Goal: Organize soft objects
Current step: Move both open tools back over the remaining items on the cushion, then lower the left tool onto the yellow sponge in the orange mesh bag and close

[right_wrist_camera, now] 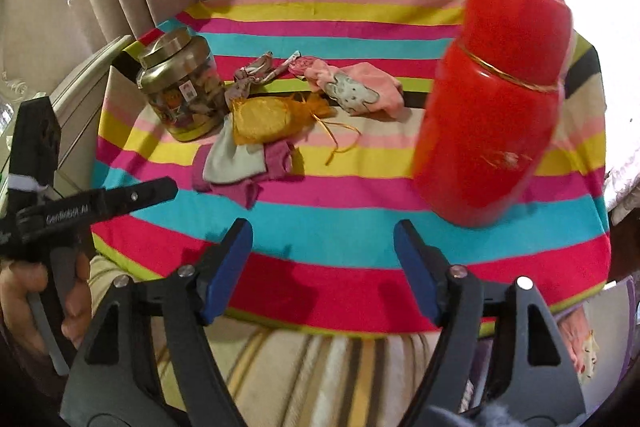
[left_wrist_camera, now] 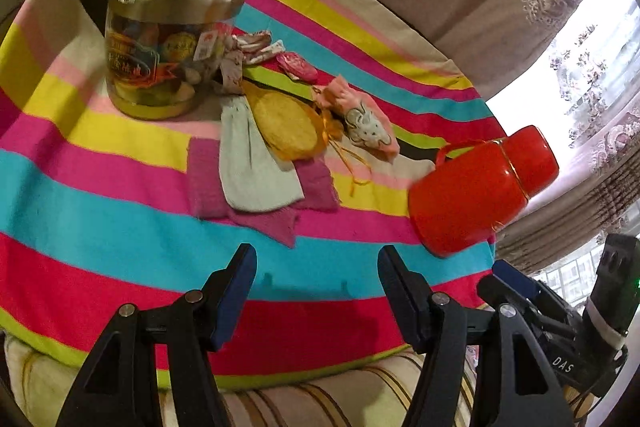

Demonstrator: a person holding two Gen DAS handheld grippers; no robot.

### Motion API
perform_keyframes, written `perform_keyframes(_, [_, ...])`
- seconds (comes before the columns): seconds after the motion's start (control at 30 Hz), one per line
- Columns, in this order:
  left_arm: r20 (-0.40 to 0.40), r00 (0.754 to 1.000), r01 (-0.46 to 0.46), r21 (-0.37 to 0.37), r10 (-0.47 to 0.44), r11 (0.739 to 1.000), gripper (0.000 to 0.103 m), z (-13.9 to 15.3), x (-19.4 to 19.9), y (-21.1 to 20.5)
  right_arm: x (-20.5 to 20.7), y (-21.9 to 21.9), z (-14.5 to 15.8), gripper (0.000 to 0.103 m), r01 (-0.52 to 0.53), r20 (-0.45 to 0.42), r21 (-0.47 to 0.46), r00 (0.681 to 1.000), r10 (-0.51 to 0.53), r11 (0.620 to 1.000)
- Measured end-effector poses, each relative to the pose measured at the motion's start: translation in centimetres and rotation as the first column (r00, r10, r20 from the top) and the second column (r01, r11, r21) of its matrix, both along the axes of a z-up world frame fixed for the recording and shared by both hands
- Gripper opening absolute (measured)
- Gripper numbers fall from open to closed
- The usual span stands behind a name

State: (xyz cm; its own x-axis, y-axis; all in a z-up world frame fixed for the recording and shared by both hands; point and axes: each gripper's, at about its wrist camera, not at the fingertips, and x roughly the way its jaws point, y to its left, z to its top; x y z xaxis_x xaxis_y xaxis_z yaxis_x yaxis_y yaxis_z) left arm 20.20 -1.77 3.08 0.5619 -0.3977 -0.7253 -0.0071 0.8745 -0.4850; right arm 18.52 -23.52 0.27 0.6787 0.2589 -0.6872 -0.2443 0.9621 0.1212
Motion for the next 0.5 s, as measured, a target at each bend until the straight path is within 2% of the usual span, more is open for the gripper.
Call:
perform_keyframes(0.1, [0.027, 1.0, 0.008, 0.048, -0.009, 0.999, 0.064, 0.3, 1.1, 0.1, 1.2, 1.1, 0.0, 0.078, -0.004, 0.009, -0.012, 1.0, 0.004, 1.0])
perform_keyframes(0.23, [0.086, 0.995, 0.038, 0.175, -0.054, 0.984, 0.064, 1.0, 3.6, -0.6, 2.5, 2.4, -0.1, 0.079, -0.001, 0.04, -0.069, 0.999, 0.004, 0.998])
perform_keyframes(0.27, [0.094, 0.993, 0.047, 0.205, -0.067, 0.978, 0.067, 1.0, 4.3, -0.8, 2.7, 2.8, -0.1, 0.079, 0.0, 0.051, -0.088, 0.999, 0.005, 0.996])
perform_keyframes(0.33, [0.108, 0.99, 0.064, 0.254, -0.095, 0.965, 0.083, 1.1, 5.6, -1.2, 3.1, 3.4, -0.2, 0.079, -0.003, 0.071, -0.116, 0.997, 0.012, 0.993])
perform_keyframes(0.5, [0.067, 0.976, 0.172, 0.352, -0.208, 0.92, 0.084, -0.2, 9.5, -3.3, 4.0, 4.5, -0.8, 0.08, -0.019, 0.1, -0.179, 0.994, 0.038, 0.984])
